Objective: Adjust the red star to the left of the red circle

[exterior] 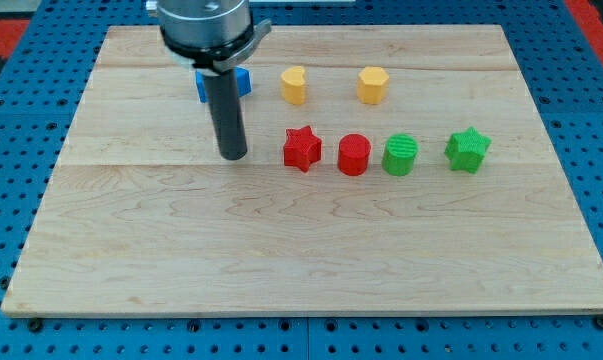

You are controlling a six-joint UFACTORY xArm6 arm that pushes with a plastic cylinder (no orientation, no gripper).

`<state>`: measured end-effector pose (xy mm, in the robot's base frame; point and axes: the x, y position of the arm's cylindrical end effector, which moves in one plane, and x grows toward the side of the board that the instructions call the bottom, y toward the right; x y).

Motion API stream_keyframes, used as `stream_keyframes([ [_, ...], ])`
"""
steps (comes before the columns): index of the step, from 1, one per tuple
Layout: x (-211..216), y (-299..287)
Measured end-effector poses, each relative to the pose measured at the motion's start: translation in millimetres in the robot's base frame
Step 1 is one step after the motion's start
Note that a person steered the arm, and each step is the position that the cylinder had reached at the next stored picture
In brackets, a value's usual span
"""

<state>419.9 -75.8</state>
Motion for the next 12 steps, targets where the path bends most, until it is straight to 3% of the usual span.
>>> stream_keyframes([
  [2,-38.1,27.5],
  [4,-31.9,99.9],
  [12,-24.6,113.6],
])
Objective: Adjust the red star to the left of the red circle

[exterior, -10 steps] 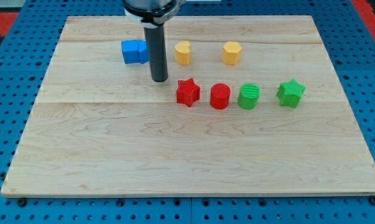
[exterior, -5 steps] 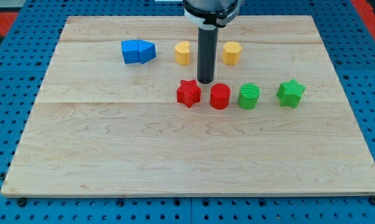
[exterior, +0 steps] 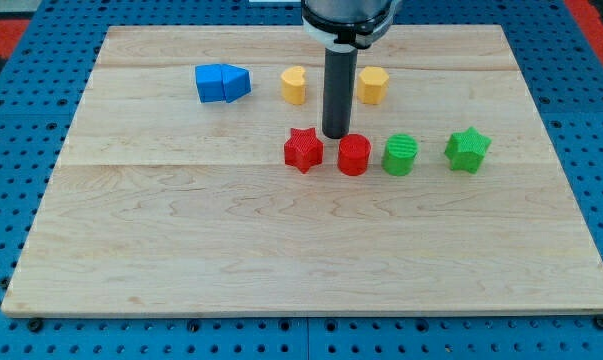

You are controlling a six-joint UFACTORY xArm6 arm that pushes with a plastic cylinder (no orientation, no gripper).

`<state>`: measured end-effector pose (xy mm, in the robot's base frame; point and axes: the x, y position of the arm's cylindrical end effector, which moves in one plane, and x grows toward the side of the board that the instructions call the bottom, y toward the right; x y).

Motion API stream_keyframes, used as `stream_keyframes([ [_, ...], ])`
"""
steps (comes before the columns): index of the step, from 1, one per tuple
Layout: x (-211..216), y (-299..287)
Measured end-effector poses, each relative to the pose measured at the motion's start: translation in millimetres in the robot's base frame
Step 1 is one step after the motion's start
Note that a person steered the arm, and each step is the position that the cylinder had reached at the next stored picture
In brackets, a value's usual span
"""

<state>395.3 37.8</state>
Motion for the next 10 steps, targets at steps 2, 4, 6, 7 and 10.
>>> stream_keyframes([
  [2,0.0,-28.5],
  [4,0.0,-53.9],
  [6,-0.3,-42.3],
  [7,-2.9,-28.0],
  [10,-11.6,-31.6],
])
